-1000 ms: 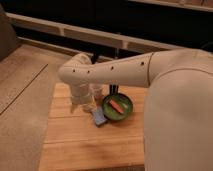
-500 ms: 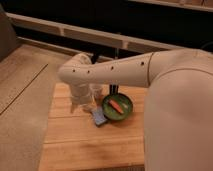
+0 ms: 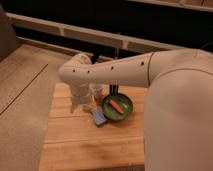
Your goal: Knock the eraser over
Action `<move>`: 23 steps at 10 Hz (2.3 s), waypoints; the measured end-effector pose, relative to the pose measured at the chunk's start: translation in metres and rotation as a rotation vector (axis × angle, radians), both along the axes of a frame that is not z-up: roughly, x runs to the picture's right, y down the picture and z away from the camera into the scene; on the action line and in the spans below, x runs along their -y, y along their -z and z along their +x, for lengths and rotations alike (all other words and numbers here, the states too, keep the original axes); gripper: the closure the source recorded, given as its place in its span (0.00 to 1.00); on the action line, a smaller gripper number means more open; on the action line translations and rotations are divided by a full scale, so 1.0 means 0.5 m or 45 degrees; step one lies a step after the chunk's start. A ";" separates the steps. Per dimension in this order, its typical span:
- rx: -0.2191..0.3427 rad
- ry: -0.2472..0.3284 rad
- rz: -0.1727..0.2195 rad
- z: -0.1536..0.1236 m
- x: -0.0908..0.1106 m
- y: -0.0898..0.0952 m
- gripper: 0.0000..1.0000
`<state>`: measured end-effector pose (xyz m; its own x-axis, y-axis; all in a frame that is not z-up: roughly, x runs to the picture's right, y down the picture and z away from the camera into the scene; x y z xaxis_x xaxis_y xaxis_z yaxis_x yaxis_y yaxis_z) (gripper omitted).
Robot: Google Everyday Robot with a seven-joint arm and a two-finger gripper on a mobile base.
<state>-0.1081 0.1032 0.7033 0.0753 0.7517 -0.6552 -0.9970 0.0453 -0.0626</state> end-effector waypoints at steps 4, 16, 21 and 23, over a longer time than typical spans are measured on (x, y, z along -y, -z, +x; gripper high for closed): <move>0.020 0.138 0.209 0.068 0.119 -0.048 0.35; -0.297 0.327 0.177 0.343 0.156 -0.116 0.35; -0.239 0.490 0.083 0.388 0.139 -0.232 0.35; -0.128 0.510 0.116 0.361 0.158 -0.274 0.35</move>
<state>0.0725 0.0240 0.8403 0.3125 0.7313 -0.6062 -0.9004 0.4313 0.0561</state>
